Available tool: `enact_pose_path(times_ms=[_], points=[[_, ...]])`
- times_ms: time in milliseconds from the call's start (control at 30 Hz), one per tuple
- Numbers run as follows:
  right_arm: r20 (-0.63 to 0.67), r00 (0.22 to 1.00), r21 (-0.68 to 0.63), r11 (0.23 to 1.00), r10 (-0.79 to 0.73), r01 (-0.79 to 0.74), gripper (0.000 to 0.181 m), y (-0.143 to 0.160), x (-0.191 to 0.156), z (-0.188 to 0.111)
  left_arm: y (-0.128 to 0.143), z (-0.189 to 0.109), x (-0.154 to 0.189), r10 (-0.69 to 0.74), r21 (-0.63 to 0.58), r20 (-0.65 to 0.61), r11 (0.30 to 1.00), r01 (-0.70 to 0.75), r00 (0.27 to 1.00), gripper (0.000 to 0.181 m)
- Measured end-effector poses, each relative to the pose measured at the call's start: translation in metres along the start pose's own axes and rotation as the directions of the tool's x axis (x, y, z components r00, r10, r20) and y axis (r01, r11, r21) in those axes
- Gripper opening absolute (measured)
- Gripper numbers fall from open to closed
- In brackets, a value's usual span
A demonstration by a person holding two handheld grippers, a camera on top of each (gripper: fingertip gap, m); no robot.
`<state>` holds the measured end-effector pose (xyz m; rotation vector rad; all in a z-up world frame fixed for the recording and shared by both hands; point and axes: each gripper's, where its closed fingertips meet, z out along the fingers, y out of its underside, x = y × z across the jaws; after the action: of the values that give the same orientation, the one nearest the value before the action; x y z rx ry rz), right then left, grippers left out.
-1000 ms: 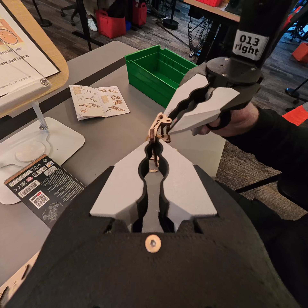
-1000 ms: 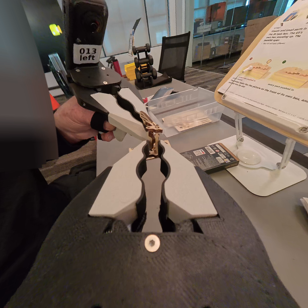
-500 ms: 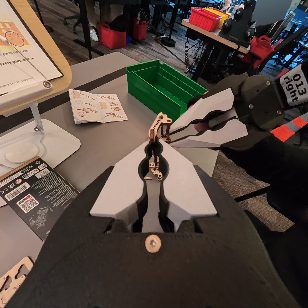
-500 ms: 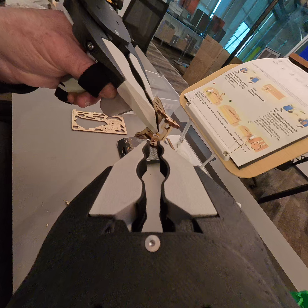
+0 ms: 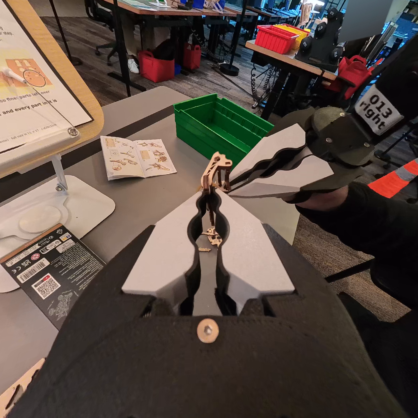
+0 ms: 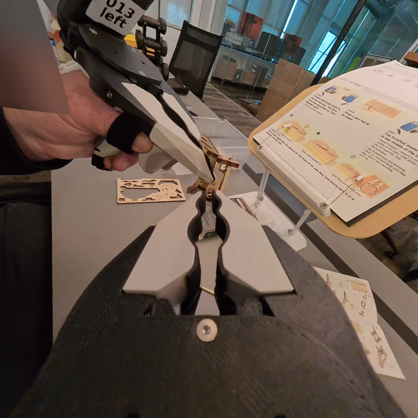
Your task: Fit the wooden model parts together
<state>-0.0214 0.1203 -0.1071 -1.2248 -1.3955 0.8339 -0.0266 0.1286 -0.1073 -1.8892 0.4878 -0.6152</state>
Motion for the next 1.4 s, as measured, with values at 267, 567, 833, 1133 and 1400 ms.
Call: enact_pose_path(times_ms=[267, 567, 833, 1133, 1400], points=[[-0.007, 0.998, 0.044, 0.997, 0.068, -0.068, 0.001, -0.002, 0.003, 0.0, -0.004, 0.0, -0.001, 0.023, 0.044, 0.052, 0.999, -0.025, 0.998, 0.001], [-0.033, 0.994, 0.085, 0.991, 0.108, -0.105, 0.0, -0.005, 0.004, -0.001, -0.008, -0.001, 0.0, 0.032, 0.091, 0.074, 0.995, -0.038, 0.997, 0.001], [-0.09, 0.995, 0.061, 0.997, -0.045, 0.05, 0.009, -0.008, -0.001, -0.001, -0.01, -0.001, -0.001, -0.04, 0.148, 0.04, 0.988, 0.033, 0.998, 0.001], [-0.164, 0.911, -0.068, 0.925, -0.379, 0.373, 0.002, -0.005, 0.001, -0.005, -0.007, 0.001, 0.004, -0.163, 0.148, -0.078, 0.974, 0.173, 0.984, 0.001], [-0.125, 0.97, 0.019, 0.977, -0.208, 0.212, 0.0, -0.008, 0.002, -0.01, -0.009, 0.002, 0.007, -0.152, 0.163, -0.08, 0.973, 0.163, 0.985, 0.001]])
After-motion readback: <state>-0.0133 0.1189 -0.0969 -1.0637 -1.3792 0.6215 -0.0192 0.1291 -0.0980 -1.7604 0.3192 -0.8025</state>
